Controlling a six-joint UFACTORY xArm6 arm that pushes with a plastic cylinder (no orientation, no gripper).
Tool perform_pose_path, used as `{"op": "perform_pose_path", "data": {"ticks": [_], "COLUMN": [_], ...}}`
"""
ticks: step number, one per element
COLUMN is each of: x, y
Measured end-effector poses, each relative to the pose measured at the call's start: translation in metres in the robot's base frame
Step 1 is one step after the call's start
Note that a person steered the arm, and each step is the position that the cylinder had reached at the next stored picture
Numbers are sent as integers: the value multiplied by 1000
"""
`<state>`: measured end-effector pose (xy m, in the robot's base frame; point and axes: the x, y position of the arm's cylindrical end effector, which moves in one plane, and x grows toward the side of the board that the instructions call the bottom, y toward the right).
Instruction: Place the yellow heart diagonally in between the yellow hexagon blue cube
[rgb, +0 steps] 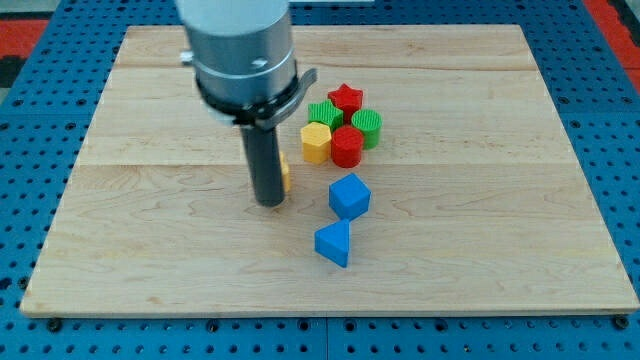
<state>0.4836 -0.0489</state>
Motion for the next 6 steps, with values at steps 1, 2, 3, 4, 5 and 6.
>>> {"op": "perform_pose_path", "data": {"ticks": [1, 2, 3, 4, 5, 6], "x": [1, 4, -30, -38, -39, -5], "y": [15, -8, -40, 12, 2, -21]}}
